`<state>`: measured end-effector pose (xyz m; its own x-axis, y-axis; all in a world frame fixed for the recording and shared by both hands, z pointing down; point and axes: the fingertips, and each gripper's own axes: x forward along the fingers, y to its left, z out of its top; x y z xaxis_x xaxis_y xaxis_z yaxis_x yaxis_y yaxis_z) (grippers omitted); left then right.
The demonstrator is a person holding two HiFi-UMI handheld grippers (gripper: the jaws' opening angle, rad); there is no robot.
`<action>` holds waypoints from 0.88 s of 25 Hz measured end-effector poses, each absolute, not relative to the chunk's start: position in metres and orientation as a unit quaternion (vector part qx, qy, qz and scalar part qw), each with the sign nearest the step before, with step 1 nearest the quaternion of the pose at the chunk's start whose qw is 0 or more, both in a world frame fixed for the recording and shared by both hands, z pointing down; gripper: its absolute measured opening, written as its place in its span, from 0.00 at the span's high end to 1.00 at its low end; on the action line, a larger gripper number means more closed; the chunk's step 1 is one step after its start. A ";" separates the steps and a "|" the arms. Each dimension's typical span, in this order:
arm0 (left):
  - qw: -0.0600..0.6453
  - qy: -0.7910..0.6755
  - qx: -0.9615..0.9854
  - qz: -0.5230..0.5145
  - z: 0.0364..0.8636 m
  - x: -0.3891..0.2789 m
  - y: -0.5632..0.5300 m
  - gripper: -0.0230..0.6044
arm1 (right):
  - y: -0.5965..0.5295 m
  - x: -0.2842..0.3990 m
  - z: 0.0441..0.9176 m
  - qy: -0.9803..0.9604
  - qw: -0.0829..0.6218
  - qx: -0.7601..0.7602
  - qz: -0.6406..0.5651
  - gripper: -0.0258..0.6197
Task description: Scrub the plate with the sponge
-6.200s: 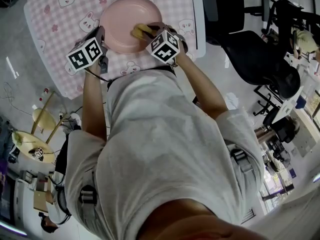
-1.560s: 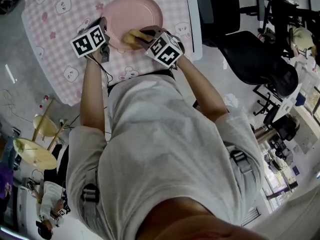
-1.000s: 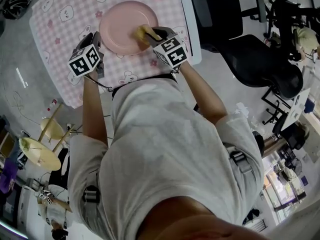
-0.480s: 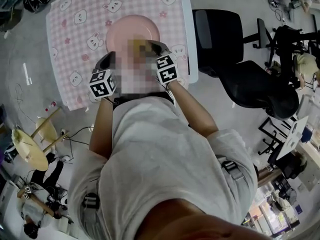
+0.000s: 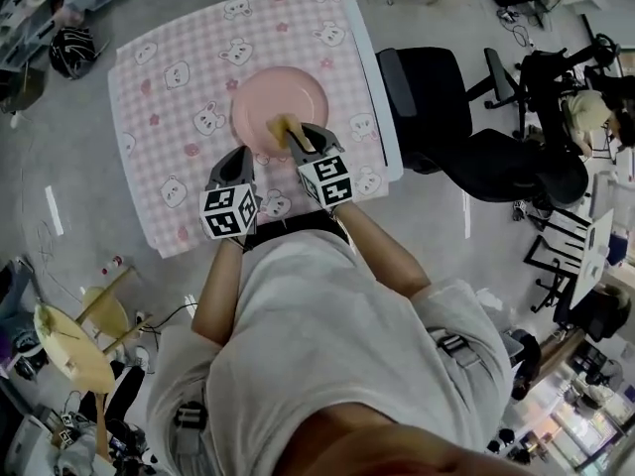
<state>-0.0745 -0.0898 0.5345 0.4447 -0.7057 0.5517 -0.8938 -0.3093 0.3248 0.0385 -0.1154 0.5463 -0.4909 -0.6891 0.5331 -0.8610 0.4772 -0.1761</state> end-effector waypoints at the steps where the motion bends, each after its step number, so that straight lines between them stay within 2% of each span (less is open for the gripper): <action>1: 0.300 -0.498 0.800 0.149 0.530 -0.078 -0.088 0.95 | -0.112 0.036 0.543 -0.832 0.195 0.474 0.213 0.82; 6: 0.282 -0.480 0.823 0.110 0.506 -0.100 -0.078 0.95 | -0.087 0.028 0.524 -0.809 0.178 0.525 0.196 0.82; 10: 0.237 -0.463 0.849 0.096 0.473 -0.103 -0.065 0.95 | -0.067 0.032 0.495 -0.795 0.157 0.561 0.168 0.82; 22: 0.108 -0.461 0.881 -0.008 0.332 -0.078 -0.057 0.95 | -0.052 0.061 0.340 -0.804 0.061 0.591 0.039 0.82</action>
<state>-0.0781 -0.0572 0.3319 0.5749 -0.8137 0.0854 -0.8102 -0.5515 0.1986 0.0607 -0.0521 0.3403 -0.2951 -0.9446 0.1440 -0.9541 0.2994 0.0088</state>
